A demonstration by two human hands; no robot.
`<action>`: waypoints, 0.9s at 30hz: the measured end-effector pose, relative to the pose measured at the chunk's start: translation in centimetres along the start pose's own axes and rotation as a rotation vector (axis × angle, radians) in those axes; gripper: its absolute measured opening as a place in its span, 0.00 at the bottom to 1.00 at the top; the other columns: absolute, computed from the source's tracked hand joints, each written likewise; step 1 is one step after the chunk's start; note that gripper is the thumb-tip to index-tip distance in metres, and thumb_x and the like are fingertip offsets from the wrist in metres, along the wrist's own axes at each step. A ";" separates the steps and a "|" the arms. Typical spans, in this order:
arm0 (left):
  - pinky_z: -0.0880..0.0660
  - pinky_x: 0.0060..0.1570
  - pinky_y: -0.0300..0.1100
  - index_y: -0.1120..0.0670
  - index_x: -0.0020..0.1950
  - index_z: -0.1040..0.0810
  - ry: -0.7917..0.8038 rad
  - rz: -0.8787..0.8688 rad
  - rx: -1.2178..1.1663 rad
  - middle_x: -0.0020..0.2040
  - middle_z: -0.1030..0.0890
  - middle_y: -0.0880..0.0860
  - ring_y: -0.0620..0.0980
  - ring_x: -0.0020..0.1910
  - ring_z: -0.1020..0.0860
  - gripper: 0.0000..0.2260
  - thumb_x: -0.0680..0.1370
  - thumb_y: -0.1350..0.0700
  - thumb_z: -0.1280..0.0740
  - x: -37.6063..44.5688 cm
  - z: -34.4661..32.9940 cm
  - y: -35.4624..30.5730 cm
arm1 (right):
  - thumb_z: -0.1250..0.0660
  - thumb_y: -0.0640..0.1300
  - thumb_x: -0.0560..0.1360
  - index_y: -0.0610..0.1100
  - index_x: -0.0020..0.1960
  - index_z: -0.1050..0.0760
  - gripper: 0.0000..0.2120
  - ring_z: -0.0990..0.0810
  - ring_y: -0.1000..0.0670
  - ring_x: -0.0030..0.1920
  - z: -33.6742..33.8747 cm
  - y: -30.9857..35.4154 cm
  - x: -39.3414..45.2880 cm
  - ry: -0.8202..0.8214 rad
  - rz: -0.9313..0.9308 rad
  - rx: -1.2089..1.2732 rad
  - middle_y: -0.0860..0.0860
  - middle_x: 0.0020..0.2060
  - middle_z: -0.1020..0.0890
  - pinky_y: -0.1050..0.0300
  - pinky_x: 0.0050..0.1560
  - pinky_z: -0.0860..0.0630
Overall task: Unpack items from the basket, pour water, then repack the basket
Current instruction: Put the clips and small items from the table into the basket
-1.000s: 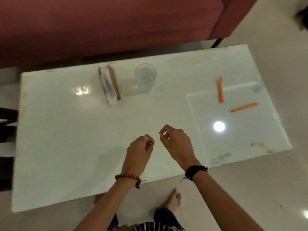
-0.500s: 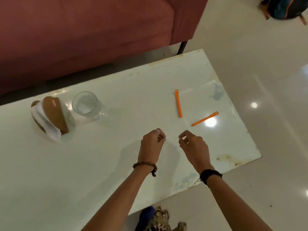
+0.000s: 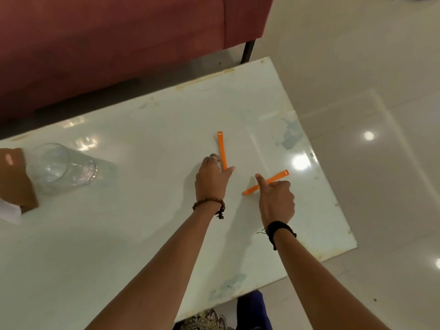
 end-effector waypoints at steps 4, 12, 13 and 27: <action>0.26 0.45 0.46 0.57 0.44 0.27 0.008 0.041 -0.006 0.49 0.21 0.55 0.55 0.47 0.23 0.03 0.73 0.61 0.34 0.4 -1.4 -1.0 | 0.38 0.51 0.75 0.43 0.49 0.29 0.12 0.24 0.46 0.42 -0.8 1.1 0.5 0.058 0.111 -0.039 0.47 0.44 0.19 0.55 0.41 0.31; 0.31 0.36 0.29 0.55 0.47 0.24 -0.021 0.190 -0.215 0.35 0.25 0.45 0.40 0.33 0.27 0.07 0.71 0.59 0.31 -4.2 -0.6 1.4 | 0.36 0.49 0.75 0.45 0.47 0.26 0.07 0.25 0.54 0.36 -0.4 3.0 -1.1 0.204 0.425 -0.158 0.57 0.33 0.25 0.62 0.32 0.32; 0.31 0.34 0.28 0.53 0.46 0.24 -0.031 0.213 -0.248 0.34 0.26 0.43 0.39 0.33 0.27 0.06 0.71 0.59 0.30 -5.2 -0.1 2.0 | 0.36 0.49 0.75 0.46 0.47 0.25 0.06 0.25 0.56 0.34 -0.3 3.2 -1.9 0.226 0.459 -0.147 0.59 0.33 0.26 0.64 0.31 0.33; 0.26 0.29 0.26 0.50 0.42 0.24 -0.311 0.575 -0.776 0.38 0.21 0.49 0.46 0.33 0.20 0.08 0.73 0.64 0.34 -20.2 14.7 20.1 | 0.34 0.45 0.75 0.48 0.47 0.19 0.05 0.22 0.61 0.36 -10.9 3.5 -22.7 0.767 0.732 -0.194 0.55 0.39 0.17 0.71 0.36 0.29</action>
Point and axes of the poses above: each hand's wrist, its own x-axis towards the middle knuckle, its own z-axis out of the back of the hand, y = z × x, the point moved 7 cm from there along x, towards the middle knuckle
